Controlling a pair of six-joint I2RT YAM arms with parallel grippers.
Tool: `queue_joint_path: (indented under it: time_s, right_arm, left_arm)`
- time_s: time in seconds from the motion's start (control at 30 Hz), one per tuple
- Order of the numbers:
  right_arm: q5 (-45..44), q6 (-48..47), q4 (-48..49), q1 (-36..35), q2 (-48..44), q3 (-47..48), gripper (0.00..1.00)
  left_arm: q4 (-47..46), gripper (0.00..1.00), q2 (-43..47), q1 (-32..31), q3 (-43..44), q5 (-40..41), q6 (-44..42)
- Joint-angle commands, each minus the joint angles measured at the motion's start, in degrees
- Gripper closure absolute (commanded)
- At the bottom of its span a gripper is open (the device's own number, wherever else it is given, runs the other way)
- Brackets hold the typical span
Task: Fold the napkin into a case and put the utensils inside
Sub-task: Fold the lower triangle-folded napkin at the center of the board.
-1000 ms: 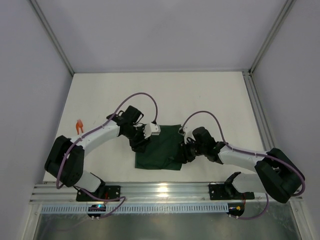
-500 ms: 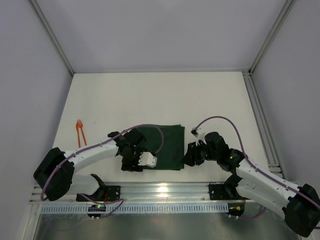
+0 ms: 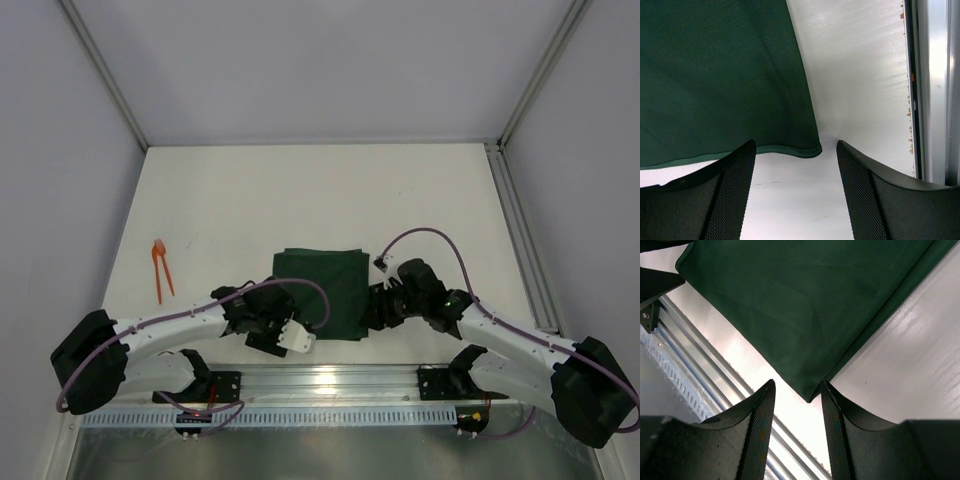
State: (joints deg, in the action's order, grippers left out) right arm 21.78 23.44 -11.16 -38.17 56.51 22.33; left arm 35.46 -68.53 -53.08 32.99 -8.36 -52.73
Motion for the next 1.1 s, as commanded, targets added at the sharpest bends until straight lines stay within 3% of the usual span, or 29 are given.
queue_joint_path:
  time_s: [0.0,0.33,0.7,0.73,0.77,1.07]
  right_arm:
    - [1.1,-1.3,4.5,-0.1,1.0,2.5,0.55]
    - [2.1,-0.2,10.9,-0.2,9.2,5.5,0.61]
    - [3.3,-0.4,16.8,-0.2,15.8,7.2,0.65]
    - [2.9,-0.6,17.0,-0.2,16.8,7.9,0.66]
    - [3.0,-0.8,17.4,-0.2,17.9,9.6,0.67]
    - [4.8,-0.4,22.3,-0.2,34.8,21.3,0.8]
  left_arm:
    - [-4.6,0.32,2.3,-1.5,-1.4,1.6,-1.1]
    - [-9.0,0.41,-2.1,-5.3,-3.8,7.7,-1.1]
    - [-8.0,0.83,-1.7,-5.7,-2.4,7.7,1.5]
    - [-7.6,0.97,-1.4,-5.7,-1.8,7.4,2.5]
    - [-7.1,1.0,-0.6,-5.7,-0.6,7.1,3.1]
    - [-2.2,1.0,0.4,-5.3,4.7,3.1,5.7]
